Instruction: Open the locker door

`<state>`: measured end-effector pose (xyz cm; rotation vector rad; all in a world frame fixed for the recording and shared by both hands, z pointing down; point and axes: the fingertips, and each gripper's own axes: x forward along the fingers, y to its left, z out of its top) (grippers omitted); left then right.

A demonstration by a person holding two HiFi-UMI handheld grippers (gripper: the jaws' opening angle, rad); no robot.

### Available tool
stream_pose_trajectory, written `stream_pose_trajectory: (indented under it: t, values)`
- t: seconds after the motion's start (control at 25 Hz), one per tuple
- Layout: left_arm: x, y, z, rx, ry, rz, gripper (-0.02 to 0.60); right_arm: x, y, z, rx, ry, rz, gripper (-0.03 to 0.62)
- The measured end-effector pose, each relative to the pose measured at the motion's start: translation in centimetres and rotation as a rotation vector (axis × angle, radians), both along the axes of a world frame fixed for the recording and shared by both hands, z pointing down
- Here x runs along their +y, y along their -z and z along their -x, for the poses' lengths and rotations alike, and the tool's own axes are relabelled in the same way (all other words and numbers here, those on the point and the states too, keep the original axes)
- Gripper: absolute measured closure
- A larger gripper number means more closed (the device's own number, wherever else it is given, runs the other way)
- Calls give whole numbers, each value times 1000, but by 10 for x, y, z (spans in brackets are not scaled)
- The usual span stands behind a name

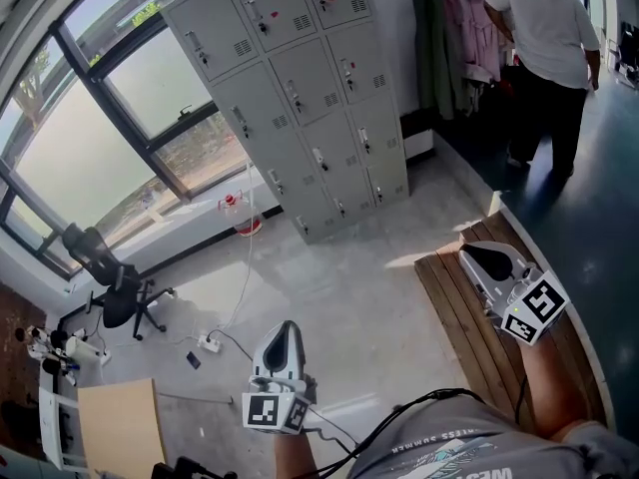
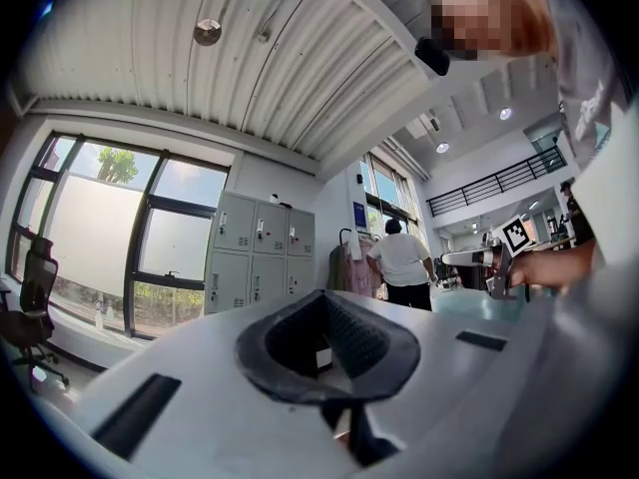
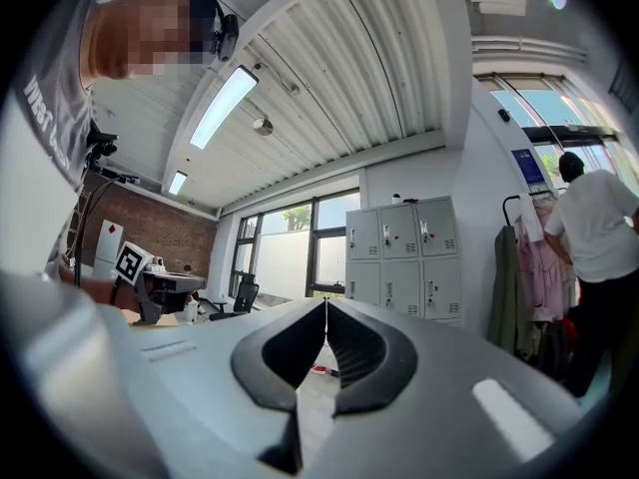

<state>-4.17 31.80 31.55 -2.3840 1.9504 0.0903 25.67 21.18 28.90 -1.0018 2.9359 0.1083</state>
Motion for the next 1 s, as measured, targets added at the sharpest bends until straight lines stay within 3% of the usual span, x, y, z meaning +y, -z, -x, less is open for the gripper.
stream_pose_trajectory:
  t: [0.48,1.0]
  values:
    - [3,-10,63,16,-9,-29,575,1,-2,58,6,-52,-7,599]
    - [-33,-12,90,4,-9,-19,575,-41,-8,89,4,-43,4,599]
